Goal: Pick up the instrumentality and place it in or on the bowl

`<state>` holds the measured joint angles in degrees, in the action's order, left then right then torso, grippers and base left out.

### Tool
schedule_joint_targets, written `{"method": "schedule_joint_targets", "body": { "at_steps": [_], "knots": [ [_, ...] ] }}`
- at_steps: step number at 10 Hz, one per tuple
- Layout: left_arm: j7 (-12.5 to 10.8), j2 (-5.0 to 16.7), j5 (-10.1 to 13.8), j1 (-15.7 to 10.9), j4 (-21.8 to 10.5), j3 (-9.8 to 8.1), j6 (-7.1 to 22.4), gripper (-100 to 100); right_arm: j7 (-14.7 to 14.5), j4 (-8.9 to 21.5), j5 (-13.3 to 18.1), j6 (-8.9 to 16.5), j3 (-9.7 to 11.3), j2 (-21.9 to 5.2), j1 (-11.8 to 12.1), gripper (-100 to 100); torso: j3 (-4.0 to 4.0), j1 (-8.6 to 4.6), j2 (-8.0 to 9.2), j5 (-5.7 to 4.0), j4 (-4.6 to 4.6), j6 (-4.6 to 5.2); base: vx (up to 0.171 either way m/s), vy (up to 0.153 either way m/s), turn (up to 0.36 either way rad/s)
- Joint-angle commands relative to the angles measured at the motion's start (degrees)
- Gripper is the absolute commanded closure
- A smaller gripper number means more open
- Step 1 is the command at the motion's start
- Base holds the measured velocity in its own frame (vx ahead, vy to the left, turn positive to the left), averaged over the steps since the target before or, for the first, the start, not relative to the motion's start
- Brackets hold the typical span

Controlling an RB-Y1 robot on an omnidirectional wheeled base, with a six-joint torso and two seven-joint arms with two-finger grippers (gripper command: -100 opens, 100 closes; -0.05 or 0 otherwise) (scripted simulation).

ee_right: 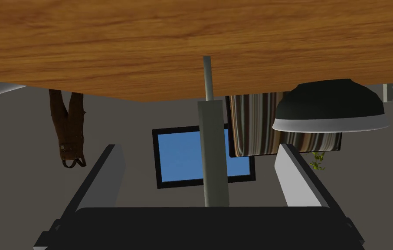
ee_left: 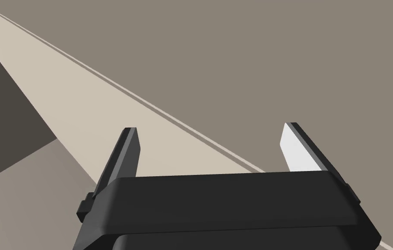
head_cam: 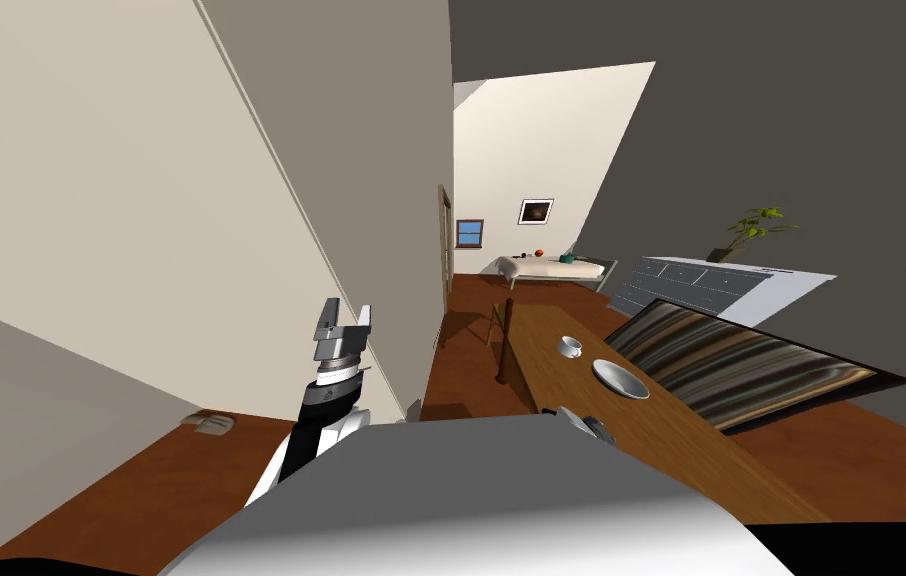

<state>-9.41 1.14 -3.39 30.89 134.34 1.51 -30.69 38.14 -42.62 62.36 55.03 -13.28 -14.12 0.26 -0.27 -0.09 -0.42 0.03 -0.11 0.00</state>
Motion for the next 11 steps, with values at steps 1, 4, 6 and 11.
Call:
{"method": "schedule_joint_targets", "body": {
  "at_steps": [1, 4, 6, 11],
  "knots": [
    [0.00, 0.00, 0.00, 0.00, 0.00, 0.00, 0.00, 0, 1.16, 2.46, 1.35, 1.60, 0.25, 0.27, -0.99, -100, 0.00, 0.00, 0.00, 0.00, 0.00, 0.00, 0.115, 0.056, -0.131],
    [0.00, 0.00, 0.00, -0.01, 0.00, 0.00, 0.00, 0, 1.51, 3.56, 1.77, 1.98, 0.34, 0.32, -1.52, -100, 0.08, -0.08, 0.14, -0.02, 0.03, -0.01, 0.065, 0.026, -0.043],
    [0.00, 0.00, 0.00, -0.02, 0.00, 0.00, 0.00, 0, 1.43, 1.84, 4.67, 0.92, 0.31, 1.97, -0.30, -100, 0.22, -0.18, 0.39, -0.03, 0.08, -0.01, 0.031, -0.015, -0.154],
    [0.00, 0.01, 0.00, 0.01, 0.00, -0.02, 0.00, 0, 0.87, -1.99, 10.31, -1.44, 0.20, 5.25, 2.30, -100, 0.05, -0.53, 0.09, -0.11, 0.01, 0.05, 0.084, -0.050, -0.212]
  ]
}}
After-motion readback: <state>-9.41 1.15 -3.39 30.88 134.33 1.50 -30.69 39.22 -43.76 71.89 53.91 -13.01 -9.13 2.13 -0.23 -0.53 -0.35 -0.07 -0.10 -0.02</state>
